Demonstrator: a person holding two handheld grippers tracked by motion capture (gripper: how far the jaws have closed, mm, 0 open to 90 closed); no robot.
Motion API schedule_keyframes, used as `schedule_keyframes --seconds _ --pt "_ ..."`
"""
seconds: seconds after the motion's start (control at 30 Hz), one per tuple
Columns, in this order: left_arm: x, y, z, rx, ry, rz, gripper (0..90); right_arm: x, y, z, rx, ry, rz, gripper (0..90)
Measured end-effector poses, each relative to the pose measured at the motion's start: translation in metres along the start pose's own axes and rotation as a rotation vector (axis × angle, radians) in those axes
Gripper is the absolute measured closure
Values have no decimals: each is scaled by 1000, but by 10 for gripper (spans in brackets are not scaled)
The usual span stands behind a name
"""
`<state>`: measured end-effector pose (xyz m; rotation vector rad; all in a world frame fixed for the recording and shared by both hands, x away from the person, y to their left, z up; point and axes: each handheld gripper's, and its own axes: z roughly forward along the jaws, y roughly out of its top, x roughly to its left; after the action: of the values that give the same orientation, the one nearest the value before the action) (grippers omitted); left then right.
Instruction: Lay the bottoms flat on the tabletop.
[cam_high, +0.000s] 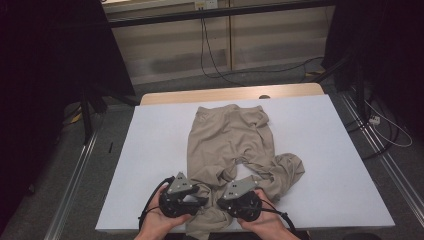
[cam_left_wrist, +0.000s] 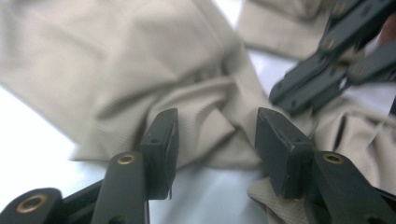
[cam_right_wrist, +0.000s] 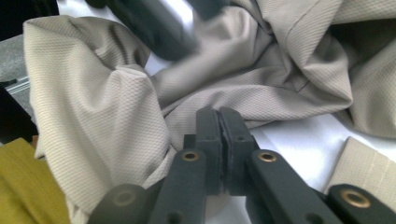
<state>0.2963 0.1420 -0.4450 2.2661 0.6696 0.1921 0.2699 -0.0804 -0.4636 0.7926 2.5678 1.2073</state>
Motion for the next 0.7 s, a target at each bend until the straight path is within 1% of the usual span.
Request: schedule_keyframes --seconds 0.03,0.07,0.1,0.13,0.17,0.23,0.27,0.3,0.37,0.43,0.47,0.5,0.57,0.63,0.7 --pt "-3 0 2 20 -16 -9 523 0 0 -1 5 8 1 887" --pt "-6 -1 2 37 -45 -17 639 -1 -1 -2 6 16 3 889" --pt "-11 -1 3 53 -46 -12 796 -1 -2 -4 9 24 3 890" --pt "-16 -1 4 77 -56 -3 900 -1 -3 -6 12 32 2 891" --pt "-21 -2 3 84 -58 11 900 -1 -4 -7 15 41 2 891" --pt "-29 -2 1 103 -82 3 900 0 -7 -11 17 51 5 892" --pt "-33 -3 0 107 -95 4 900 1 -8 -13 21 52 3 892" --pt "-36 -4 -1 114 -102 16 900 2 -10 -15 24 50 2 892" --pt "-44 -7 -4 114 -132 1 900 5 -13 -20 26 53 2 892" --pt "-50 -11 -7 116 -162 8 900 8 -16 -25 34 66 5 892" --pt "-53 -13 -10 109 -165 8 900 10 -18 -27 36 70 1 892" --pt "-53 -13 -13 104 -168 12 900 13 -20 -30 36 73 -2 892" --pt "-50 -13 -19 57 -169 -10 892 18 -23 -35 44 79 -3 892" --pt "-42 -10 -25 6 -154 -25 813 23 -27 -40 50 91 -3 891" --pt "-33 -9 -28 -28 -117 -57 722 27 -29 -45 54 110 -10 890"
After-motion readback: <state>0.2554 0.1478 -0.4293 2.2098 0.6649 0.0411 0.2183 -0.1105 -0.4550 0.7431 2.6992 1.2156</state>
